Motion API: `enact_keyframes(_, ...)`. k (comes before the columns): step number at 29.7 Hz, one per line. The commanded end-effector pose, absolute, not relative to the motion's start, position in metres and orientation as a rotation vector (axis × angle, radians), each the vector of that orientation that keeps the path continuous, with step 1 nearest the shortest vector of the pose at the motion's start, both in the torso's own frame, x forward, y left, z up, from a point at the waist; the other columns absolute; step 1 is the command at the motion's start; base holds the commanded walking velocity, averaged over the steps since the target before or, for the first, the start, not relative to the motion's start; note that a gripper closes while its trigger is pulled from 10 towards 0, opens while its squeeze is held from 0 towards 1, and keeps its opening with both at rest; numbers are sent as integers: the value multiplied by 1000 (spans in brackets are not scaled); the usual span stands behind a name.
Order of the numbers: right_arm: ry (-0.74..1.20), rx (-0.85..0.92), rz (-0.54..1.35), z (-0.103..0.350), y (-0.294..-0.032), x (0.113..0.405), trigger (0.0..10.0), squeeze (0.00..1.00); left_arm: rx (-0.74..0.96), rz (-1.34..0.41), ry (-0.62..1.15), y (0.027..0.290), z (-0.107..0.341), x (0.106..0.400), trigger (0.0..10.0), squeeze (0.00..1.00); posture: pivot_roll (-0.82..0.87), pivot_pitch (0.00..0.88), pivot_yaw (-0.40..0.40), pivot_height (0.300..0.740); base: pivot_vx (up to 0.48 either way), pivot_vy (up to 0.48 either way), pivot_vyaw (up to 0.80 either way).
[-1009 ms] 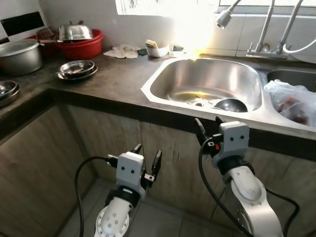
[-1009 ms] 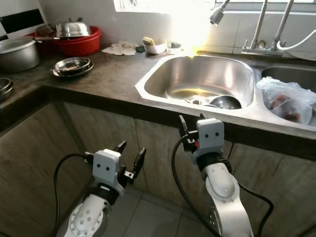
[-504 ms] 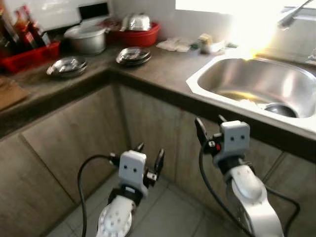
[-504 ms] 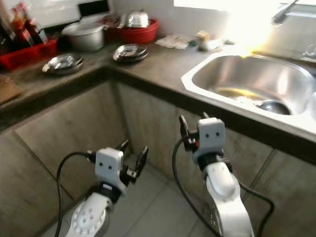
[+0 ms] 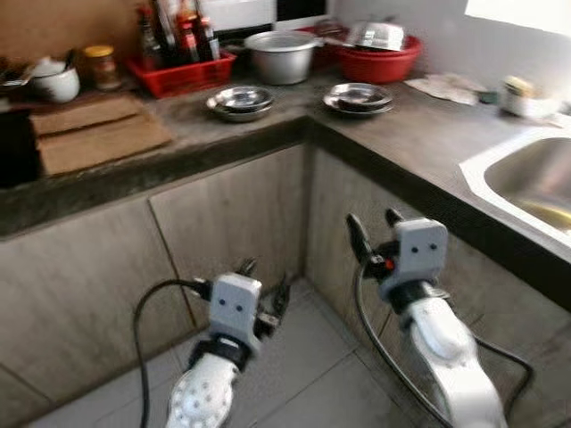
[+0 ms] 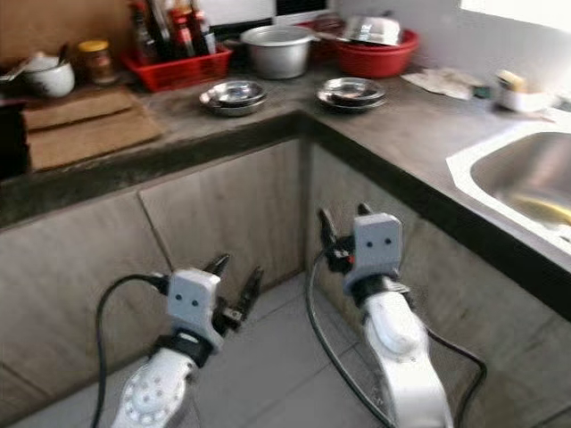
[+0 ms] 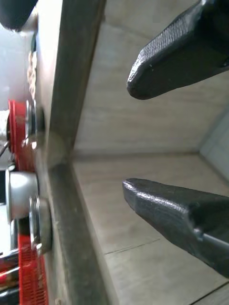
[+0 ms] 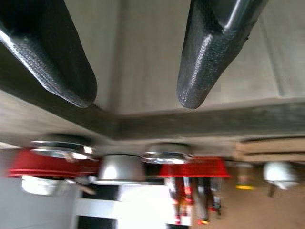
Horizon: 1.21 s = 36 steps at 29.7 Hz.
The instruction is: Kitchen organization
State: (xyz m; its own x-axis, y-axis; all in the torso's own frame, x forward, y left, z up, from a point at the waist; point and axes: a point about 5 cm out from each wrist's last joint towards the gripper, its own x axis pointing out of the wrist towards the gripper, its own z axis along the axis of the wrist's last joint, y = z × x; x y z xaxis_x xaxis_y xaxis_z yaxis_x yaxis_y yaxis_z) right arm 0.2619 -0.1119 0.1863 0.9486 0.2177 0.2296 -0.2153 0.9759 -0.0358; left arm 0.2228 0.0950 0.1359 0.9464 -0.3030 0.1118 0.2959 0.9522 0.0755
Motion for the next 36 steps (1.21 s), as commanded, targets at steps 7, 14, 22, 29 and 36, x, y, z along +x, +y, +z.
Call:
enact_keyframes(7,-166,-33,203,171,-121,261,10000,0,56,-323,-125,90,136,220,10000,0,46,41,-21,740,349,0,86)
enact_keyframes(14,-161,-26,200,169,-122,262,10000,0,55,-324,-124,90,135,221,10000,0,46,43,-16,740,342,0,0)
enact_keyframes(22,-172,-25,214,172,-119,264,10000,0,55,-321,-126,90,136,221,10000,0,49,55,-23,740,337,0,0)
enact_keyframes(29,-184,-32,226,174,-116,265,10000,0,55,-320,-126,90,136,222,10000,0,50,55,-24,740,337,0,0)
enact_keyframes(36,-199,-31,243,179,-114,269,10000,0,55,-318,-127,90,137,222,10000,0,52,59,-23,740,339,0,0)
